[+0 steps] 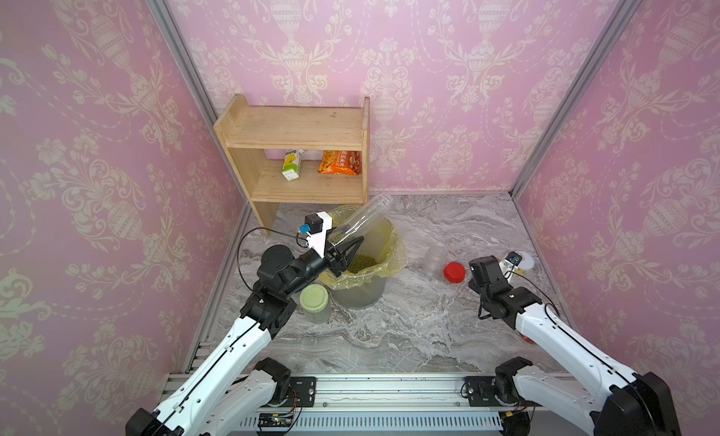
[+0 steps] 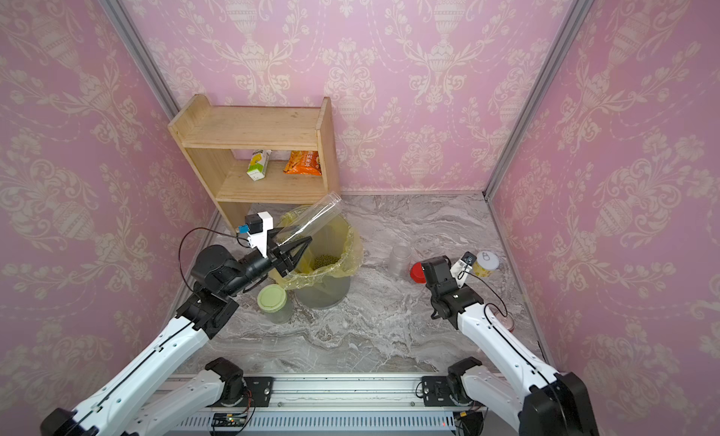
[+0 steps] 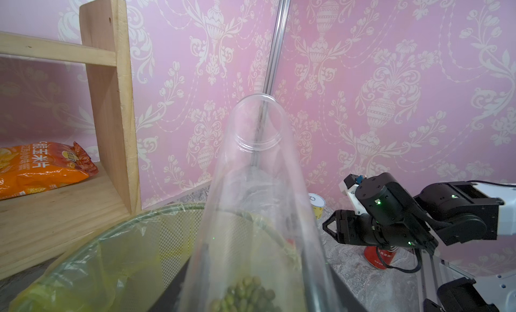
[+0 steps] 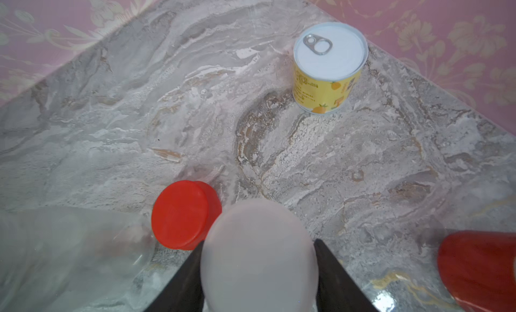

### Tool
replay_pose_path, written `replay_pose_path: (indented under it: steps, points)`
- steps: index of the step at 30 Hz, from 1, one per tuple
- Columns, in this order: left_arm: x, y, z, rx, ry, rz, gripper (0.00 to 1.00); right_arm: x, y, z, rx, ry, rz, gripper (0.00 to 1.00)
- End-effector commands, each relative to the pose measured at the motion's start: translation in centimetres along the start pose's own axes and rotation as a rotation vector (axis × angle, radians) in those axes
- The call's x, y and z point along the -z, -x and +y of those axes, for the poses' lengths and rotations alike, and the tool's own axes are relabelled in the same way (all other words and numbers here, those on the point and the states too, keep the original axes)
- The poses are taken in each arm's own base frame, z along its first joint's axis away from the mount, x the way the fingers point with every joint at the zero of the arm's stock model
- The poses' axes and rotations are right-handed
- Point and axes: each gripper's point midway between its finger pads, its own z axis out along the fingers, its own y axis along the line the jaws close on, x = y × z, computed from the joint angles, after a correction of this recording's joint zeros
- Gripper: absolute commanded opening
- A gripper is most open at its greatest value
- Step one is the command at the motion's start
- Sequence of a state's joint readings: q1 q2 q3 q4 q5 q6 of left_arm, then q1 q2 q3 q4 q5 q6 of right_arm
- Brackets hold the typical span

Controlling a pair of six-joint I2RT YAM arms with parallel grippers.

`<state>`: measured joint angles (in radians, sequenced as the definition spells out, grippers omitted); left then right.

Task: Empty moldy mung beans from jars
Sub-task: Place the lid at the center of the board.

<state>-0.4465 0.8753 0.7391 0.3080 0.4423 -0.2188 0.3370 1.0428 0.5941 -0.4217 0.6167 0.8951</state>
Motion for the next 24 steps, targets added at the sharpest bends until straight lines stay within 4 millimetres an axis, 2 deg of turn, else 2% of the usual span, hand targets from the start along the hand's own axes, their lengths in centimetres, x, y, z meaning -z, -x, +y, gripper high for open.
replay_pose_path:
  steps: [1, 10, 16, 20, 24]
  points:
    - [0.0, 0.4, 0.5, -0.017, 0.018, -0.016, 0.29, -0.9, -0.6, 0.1, -0.062, 0.009, -0.012, 0.48]
    - [-0.5, -0.2, 0.7, 0.000, 0.013, -0.001, 0.30, -3.3, -2.4, -1.0, -0.042, -0.086, -0.001, 0.51]
    - [-0.4, -0.2, 0.7, -0.004, 0.014, 0.003, 0.30, -5.5, -3.4, -1.0, -0.080, -0.124, 0.055, 0.59]
    - [-0.3, -0.1, 0.7, -0.009, 0.020, 0.005, 0.30, -5.9, -3.2, -0.5, -0.079, -0.121, 0.066, 0.87]
    - [-0.3, -0.2, 0.6, -0.008, 0.016, 0.011, 0.30, -5.8, -2.8, 0.1, -0.080, -0.091, 0.057, 0.98]
